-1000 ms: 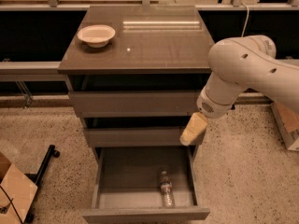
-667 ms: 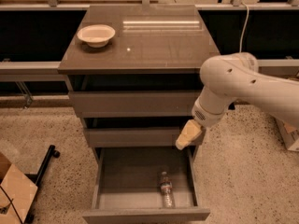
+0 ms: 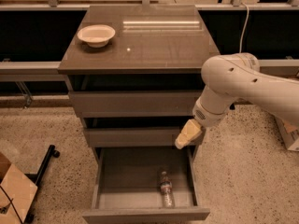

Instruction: Pick water bottle from bottom drawer and place on counter

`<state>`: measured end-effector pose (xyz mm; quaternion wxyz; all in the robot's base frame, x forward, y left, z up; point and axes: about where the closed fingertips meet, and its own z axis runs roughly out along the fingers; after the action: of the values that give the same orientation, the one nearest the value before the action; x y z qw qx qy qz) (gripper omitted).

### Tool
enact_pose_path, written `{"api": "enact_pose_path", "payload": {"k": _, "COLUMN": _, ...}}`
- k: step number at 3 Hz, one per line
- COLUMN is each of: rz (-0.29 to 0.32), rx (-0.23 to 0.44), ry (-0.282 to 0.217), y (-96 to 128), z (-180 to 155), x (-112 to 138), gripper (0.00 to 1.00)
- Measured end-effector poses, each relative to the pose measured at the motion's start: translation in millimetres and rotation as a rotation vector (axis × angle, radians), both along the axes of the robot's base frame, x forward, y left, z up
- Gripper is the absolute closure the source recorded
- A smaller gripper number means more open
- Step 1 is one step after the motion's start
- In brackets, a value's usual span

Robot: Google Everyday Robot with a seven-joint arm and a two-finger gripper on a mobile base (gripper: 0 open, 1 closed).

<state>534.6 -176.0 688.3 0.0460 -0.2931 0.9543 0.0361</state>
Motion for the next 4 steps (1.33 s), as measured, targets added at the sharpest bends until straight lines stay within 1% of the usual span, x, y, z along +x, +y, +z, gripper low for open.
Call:
{"api": "enact_pose_path", "payload": {"k": 1, "rz": -0.043, "rx": 0.074, "ry": 0.034, "y": 17, "z": -25, "x": 9, "gripper": 0.0}}
{"api": "enact_pose_path", "payload": {"k": 2, "rz": -0.092, "rx": 0.129, "ry": 0.092, "y": 33, "z": -63, "x": 24, "gripper": 0.0}}
{"api": "enact_pose_path", "payload": {"k": 3, "rz": -0.137, "rx": 0.181, "ry": 0.152, "y": 50, "z": -111, "x": 47, "gripper": 0.0}}
{"api": "enact_pose_path", "payload": {"k": 4, "rz": -0.137, "rx": 0.179, "ry": 0.169, "y": 50, "z": -121, "x": 43, "gripper": 0.0}}
